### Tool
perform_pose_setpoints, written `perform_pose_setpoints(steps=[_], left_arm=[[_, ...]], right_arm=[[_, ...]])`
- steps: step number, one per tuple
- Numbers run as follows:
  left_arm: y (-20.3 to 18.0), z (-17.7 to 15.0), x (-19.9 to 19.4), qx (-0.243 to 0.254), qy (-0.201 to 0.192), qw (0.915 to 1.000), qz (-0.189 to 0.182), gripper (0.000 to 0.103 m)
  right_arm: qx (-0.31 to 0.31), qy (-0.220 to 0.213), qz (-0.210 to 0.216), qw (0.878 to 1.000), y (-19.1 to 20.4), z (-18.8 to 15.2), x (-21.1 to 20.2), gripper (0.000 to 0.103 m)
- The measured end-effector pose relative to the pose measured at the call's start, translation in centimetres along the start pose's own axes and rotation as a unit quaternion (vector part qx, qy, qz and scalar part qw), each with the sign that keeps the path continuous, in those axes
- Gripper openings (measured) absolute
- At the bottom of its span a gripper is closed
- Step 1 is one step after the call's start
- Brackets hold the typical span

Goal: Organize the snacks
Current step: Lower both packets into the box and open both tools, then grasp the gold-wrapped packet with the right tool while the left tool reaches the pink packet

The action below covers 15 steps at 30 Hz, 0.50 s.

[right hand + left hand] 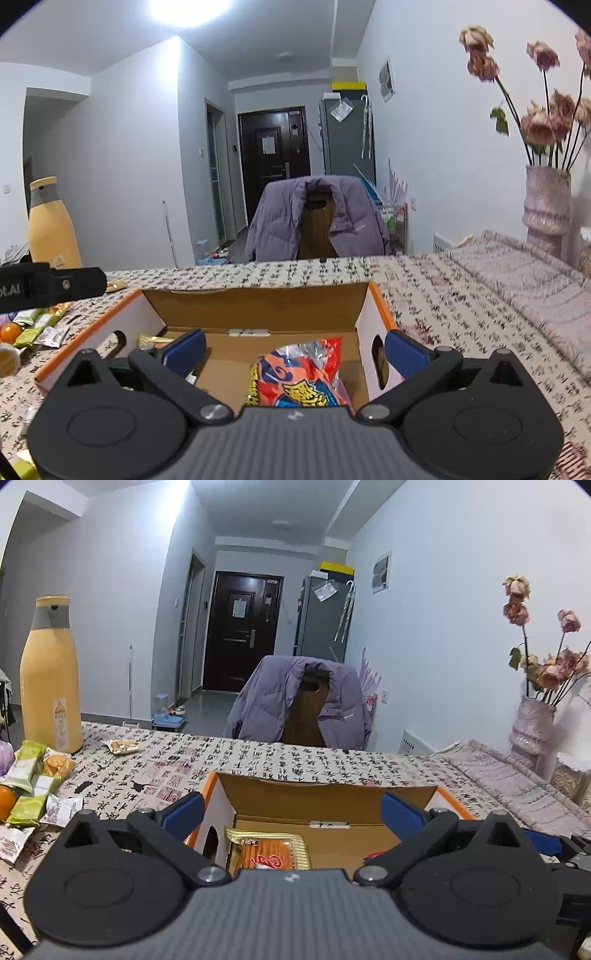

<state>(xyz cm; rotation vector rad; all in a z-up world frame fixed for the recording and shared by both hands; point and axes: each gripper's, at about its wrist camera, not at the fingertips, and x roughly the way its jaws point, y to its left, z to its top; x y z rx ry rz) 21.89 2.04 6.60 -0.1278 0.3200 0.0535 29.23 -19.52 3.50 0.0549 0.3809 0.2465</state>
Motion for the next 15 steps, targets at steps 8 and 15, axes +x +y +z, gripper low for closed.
perform_pose_setpoints(steps=[8,15], left_arm=[[-0.1,0.0,-3.9,0.004,-0.014,0.9999,0.0,0.103],[0.1,-1.2,-7.1,0.008,-0.014,0.9999,0.001,0.103]], right_arm=[[0.0,-0.007,0.002,1.0,0.3,-0.1,-3.6,0.103],[-0.009,-0.004,0.002,1.0,0.4,-1.4,-6.9,0.103]])
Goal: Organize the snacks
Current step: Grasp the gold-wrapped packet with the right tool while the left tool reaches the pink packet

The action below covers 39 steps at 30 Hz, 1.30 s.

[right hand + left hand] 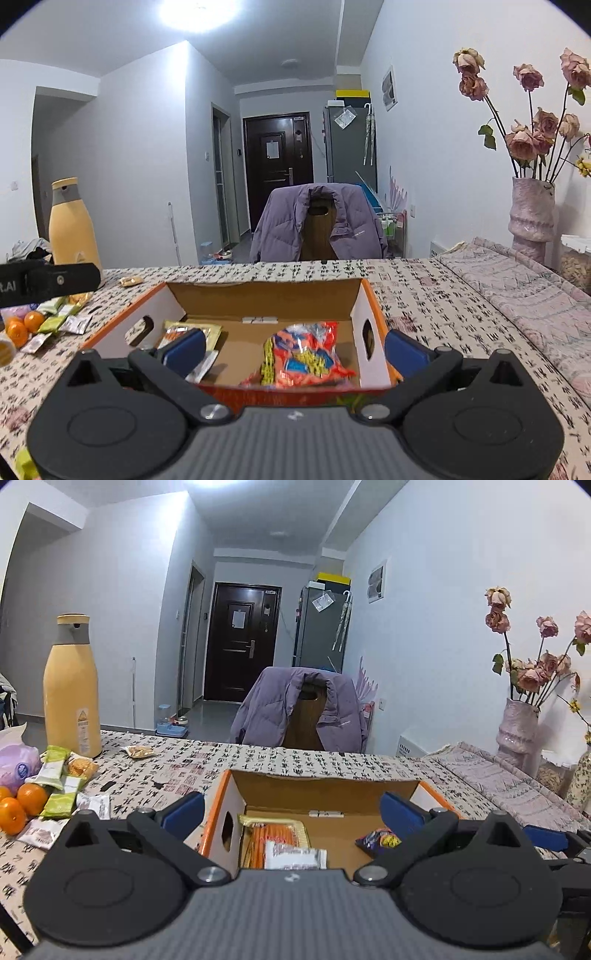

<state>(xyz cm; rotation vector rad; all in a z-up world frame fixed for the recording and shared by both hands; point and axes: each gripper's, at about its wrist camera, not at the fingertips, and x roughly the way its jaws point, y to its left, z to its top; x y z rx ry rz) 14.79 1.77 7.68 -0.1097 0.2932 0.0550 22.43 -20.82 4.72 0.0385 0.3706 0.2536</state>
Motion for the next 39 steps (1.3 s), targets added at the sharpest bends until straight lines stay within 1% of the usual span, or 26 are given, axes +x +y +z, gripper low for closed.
perform_pose_setpoints(steps=[6,14,23,28,32,34,39], left_arm=[[0.4,-1.4,-2.2,0.007,0.009,0.9999,0.001,0.103],[1.6,-4.2,-5.0,0.013,0.029,0.9995,-0.002,0.103],[3.0,-7.3,-7.0,0.016,0.061,0.998,-0.003,0.103],[3.9,-8.5,-7.1,0.007,0.083,0.9965,-0.002,0.103],[4.2,-9.0,-7.3,0.003,0.088,0.9961,-0.007,0.103],[4.3,-9.2,-7.3,0.003,0.09,0.9959,-0.009,0.103],[4.6,-9.5,-7.3,-0.001,0.095,0.9954,-0.011,0.103]], right_arm=[[-0.003,0.014,0.005,1.0,0.1,-1.8,-2.2,0.103],[-0.012,0.038,0.019,0.999,0.8,-4.5,-4.6,0.103],[-0.015,0.083,0.048,0.995,2.6,-7.6,-6.1,0.103],[-0.015,0.105,0.057,0.993,3.6,-8.5,-5.6,0.103],[-0.006,0.111,0.055,0.992,4.0,-8.4,-4.8,0.103],[-0.003,0.115,0.053,0.992,4.2,-8.5,-4.3,0.103],[0.005,0.139,0.035,0.99,4.2,-9.4,-3.1,0.102]])
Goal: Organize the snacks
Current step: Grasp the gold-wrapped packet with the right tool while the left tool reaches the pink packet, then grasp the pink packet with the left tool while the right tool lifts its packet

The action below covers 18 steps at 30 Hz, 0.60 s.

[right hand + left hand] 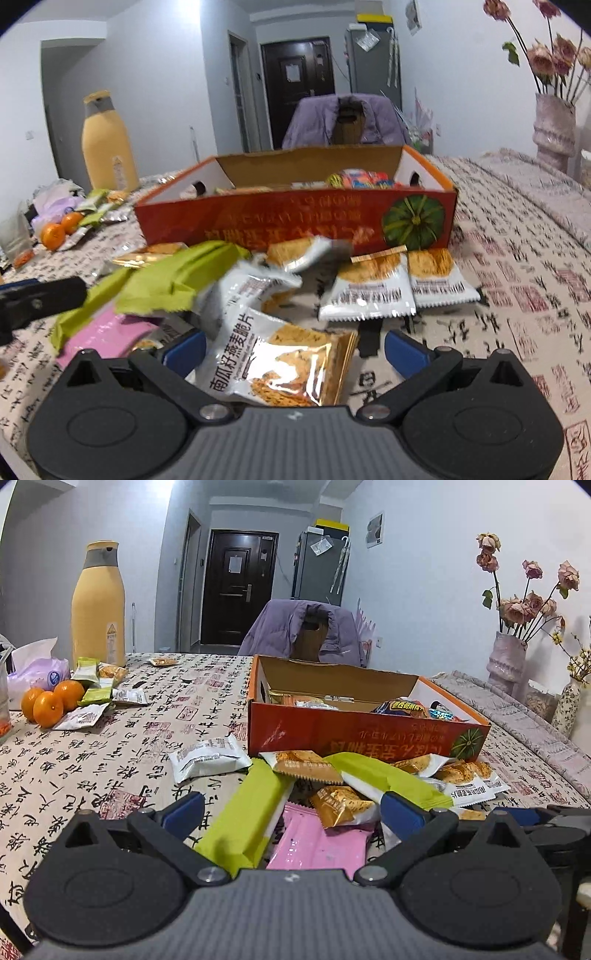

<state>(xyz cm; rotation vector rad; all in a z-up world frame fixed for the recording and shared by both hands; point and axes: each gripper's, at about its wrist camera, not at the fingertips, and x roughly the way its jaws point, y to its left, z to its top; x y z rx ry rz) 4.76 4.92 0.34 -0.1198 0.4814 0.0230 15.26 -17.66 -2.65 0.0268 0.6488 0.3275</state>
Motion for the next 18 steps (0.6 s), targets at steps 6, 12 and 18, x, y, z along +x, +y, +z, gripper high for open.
perform_pose_setpoints(steps=[6,12,18], left_arm=[[0.3,-0.2,0.1,-0.004,0.004,1.0,-0.001,0.103],[0.2,-0.4,0.1,-0.005,0.009,0.9999,-0.001,0.103],[-0.1,-0.6,0.2,0.002,0.018,0.9998,0.002,0.103]], right_arm=[[-0.016,0.002,-0.017,1.0,-0.4,-0.7,-0.1,0.086],[-0.04,-0.011,-0.022,0.999,-0.5,-1.5,-0.9,0.068],[-0.043,-0.02,-0.001,0.999,-0.8,-2.0,-1.8,0.034]])
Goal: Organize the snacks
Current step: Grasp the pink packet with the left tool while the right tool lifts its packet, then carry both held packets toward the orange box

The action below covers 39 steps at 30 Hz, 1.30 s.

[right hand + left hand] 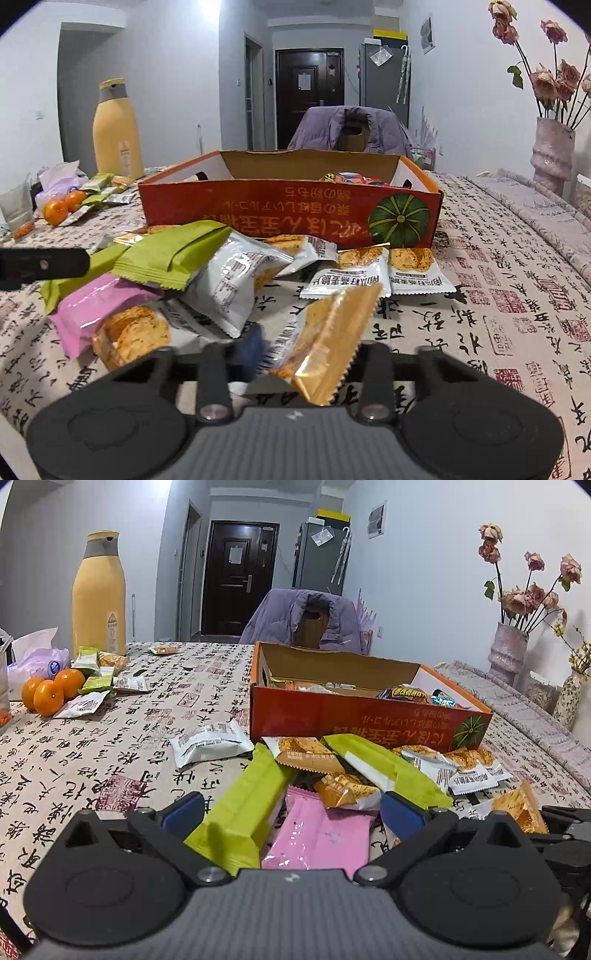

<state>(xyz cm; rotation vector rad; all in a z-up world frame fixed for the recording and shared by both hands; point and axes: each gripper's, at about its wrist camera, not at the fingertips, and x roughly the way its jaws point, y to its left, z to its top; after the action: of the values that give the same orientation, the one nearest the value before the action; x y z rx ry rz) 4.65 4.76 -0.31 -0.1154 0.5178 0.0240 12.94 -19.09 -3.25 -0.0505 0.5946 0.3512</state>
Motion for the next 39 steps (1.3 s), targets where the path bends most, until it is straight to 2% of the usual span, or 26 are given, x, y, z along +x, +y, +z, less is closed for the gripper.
perform_pose_setpoints(steps=[6,7,8,11,12,13,17,19,21,26,29,31,33,39], left_arm=[[-0.8,-0.3,-0.1,0.029,0.003,0.9996,0.001,0.103],[-1.0,-0.3,0.0,0.036,0.003,0.9994,0.002,0.102],[-1.2,-0.3,0.0,0.043,0.004,0.9991,0.003,0.099],[-1.9,-0.3,0.5,0.067,0.013,0.9977,-0.004,0.078],[-2.2,-0.3,0.8,0.074,0.02,0.997,-0.01,0.065],[-2.4,-0.3,1.0,0.08,0.027,0.9963,-0.018,0.057],[-3.1,-0.4,2.1,0.092,0.048,0.9944,-0.02,0.057],[-3.1,-0.3,2.6,0.091,0.058,0.9939,-0.021,0.066],[-3.1,-0.2,2.9,0.094,0.06,0.9936,-0.017,0.07],[-3.3,0.0,4.1,0.103,0.084,0.9911,-0.011,0.071],[-2.9,-0.1,5.1,0.091,0.105,0.9901,-0.017,0.07],[-2.7,-0.2,5.1,0.085,0.105,0.9906,-0.019,0.069],[-2.8,-0.2,4.9,0.084,0.101,0.9912,-0.017,0.062],[-2.9,-0.9,3.8,0.067,0.085,0.994,-0.016,0.061]], right_arm=[[0.012,-0.015,0.011,1.0,-0.5,0.0,-1.0,0.022],[0.012,-0.021,0.012,1.0,-0.5,0.0,-1.3,0.017],[0.013,-0.026,0.014,0.999,-0.6,0.1,-1.5,0.016],[0.012,-0.038,0.013,0.999,-0.9,0.2,-2.1,0.013],[0.013,-0.041,0.014,0.999,-1.0,0.3,-2.3,0.013],[0.013,-0.043,0.013,0.999,-1.1,0.2,-2.4,0.013],[0.013,-0.052,0.01,0.999,-1.4,0.3,-2.9,0.012],[0.014,-0.055,0.01,0.998,-1.5,0.3,-3.1,0.012],[0.017,-0.057,0.009,0.998,-1.8,0.3,-3.2,0.012],[0.023,-0.057,0.009,0.998,-2.1,0.2,-3.2,0.012],[0.024,-0.057,0.012,0.998,-2.2,0.1,-3.2,0.012],[0.025,-0.056,0.012,0.998,-2.3,0.0,-3.1,0.012],[0.026,-0.056,0.013,0.998,-2.3,0.0,-3.1,0.012],[0.027,-0.058,0.017,0.998,-2.2,-0.1,-3.3,0.012]])
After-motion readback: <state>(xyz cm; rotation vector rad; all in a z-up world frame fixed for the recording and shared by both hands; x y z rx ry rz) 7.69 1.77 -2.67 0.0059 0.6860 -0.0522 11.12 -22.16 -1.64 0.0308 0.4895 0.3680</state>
